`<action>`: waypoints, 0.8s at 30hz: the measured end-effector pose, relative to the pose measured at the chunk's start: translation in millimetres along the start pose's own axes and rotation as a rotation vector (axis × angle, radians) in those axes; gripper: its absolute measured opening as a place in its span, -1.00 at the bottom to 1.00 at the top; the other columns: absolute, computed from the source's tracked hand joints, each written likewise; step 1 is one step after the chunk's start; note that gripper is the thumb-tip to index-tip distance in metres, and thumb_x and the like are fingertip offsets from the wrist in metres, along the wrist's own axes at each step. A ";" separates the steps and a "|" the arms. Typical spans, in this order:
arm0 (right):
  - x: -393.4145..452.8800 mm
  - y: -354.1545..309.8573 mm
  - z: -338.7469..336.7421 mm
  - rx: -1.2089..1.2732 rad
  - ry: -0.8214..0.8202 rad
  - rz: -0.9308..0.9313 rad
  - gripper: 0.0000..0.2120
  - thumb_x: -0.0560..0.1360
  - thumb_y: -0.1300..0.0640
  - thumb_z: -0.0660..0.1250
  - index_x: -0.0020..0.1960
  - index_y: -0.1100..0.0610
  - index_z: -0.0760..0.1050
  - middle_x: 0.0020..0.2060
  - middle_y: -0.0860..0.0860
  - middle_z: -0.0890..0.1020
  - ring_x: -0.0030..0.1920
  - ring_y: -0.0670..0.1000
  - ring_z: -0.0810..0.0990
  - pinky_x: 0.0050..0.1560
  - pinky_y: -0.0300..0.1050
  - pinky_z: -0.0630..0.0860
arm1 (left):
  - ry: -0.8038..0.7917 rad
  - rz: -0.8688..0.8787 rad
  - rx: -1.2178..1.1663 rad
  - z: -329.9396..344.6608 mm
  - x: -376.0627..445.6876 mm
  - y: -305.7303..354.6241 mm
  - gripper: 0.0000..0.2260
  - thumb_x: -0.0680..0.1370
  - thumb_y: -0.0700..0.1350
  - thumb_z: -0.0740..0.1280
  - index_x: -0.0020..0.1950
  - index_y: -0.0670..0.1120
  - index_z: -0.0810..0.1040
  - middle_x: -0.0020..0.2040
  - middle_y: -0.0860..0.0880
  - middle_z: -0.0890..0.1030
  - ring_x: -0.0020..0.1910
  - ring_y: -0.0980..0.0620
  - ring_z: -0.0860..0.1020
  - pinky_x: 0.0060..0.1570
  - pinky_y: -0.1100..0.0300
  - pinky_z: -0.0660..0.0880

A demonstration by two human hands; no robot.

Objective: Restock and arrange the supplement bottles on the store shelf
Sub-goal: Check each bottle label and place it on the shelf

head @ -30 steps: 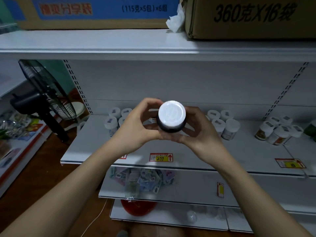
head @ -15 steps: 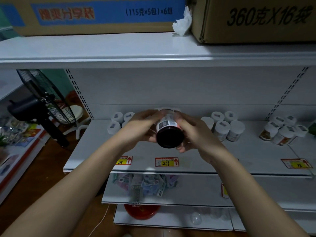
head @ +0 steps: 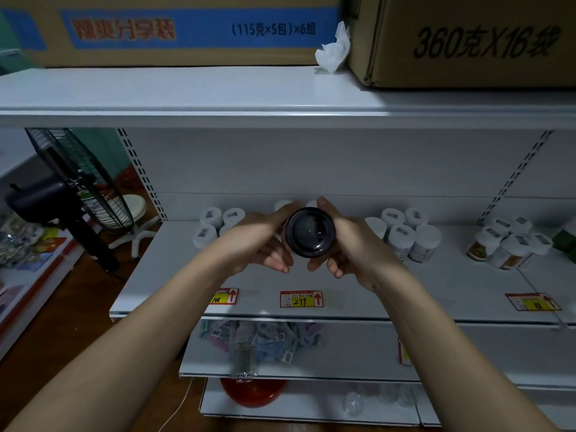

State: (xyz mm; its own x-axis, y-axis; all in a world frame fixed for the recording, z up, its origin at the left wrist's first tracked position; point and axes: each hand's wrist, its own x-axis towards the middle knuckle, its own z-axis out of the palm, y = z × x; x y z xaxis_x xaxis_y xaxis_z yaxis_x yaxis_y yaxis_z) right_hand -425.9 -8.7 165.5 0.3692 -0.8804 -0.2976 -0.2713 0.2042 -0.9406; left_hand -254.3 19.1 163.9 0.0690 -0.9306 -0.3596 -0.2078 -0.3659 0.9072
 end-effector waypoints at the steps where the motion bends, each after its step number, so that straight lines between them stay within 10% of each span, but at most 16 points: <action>1: -0.2 0.9 0.0 -0.010 0.000 -0.009 -0.29 0.58 -0.37 0.06 -0.06 0.22 0.67 -0.33 0.25 0.69 -0.56 0.02 0.42 -0.52 -0.21 0.33 | 0.000 0.004 0.005 -0.2 0.0 0.1 -0.33 0.54 0.33 0.25 -0.01 -0.34 0.61 -0.32 -0.28 0.65 -0.39 -0.14 0.64 -0.32 0.16 0.59; 5: -2.7 7.5 -3.6 -0.043 -0.013 -0.089 -0.45 0.62 -0.26 0.10 0.03 0.17 0.64 -0.38 0.12 0.67 -0.51 0.01 0.52 -0.49 -0.19 0.40 | -0.004 0.082 0.010 -2.5 1.7 -1.0 -0.49 0.58 0.24 0.28 0.15 -0.20 0.61 -0.14 -0.27 0.70 -0.23 -0.16 0.69 -0.23 0.12 0.62; 10: -1.3 28.5 -10.9 -0.056 -0.097 -0.160 -0.58 0.59 -0.15 0.27 0.42 -0.11 0.36 0.13 -0.03 0.66 0.03 -0.05 0.69 -0.24 -0.09 0.64 | -0.004 0.233 -0.014 -4.5 -1.3 -5.0 -0.70 0.58 -0.01 0.39 0.29 0.10 0.45 -0.01 -0.13 0.71 -0.09 -0.09 0.72 -0.13 0.06 0.66; 16: 3.2 45.1 -13.2 0.014 -0.147 -0.258 -0.63 0.59 0.07 0.36 0.34 -0.16 0.40 0.18 -0.05 0.65 0.15 -0.07 0.65 0.16 0.02 0.62 | -0.026 0.354 0.018 0.4 4.1 -15.6 -0.39 0.48 -0.11 0.50 0.45 0.17 0.32 0.14 -0.12 0.64 0.06 0.00 0.68 -0.01 0.07 0.65; 24: 13.7 66.2 -12.7 0.078 -0.154 -0.253 -0.52 0.56 0.23 0.38 0.32 -0.20 0.35 0.23 -0.06 0.59 0.21 -0.08 0.60 0.16 -0.07 0.61 | -0.022 0.366 0.048 8.2 15.5 -32.3 -0.46 0.44 -0.21 0.54 0.35 0.02 0.43 0.16 0.01 0.62 0.13 0.12 0.62 0.02 0.23 0.61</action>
State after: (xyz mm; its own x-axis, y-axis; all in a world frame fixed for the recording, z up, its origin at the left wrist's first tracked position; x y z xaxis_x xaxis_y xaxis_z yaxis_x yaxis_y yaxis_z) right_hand -450.1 -12.7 101.2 0.5486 -0.8334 -0.0675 -0.0860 0.0240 -0.9960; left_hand -254.5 16.6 127.3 -0.0390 -0.9991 -0.0182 -0.2605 -0.0075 0.9655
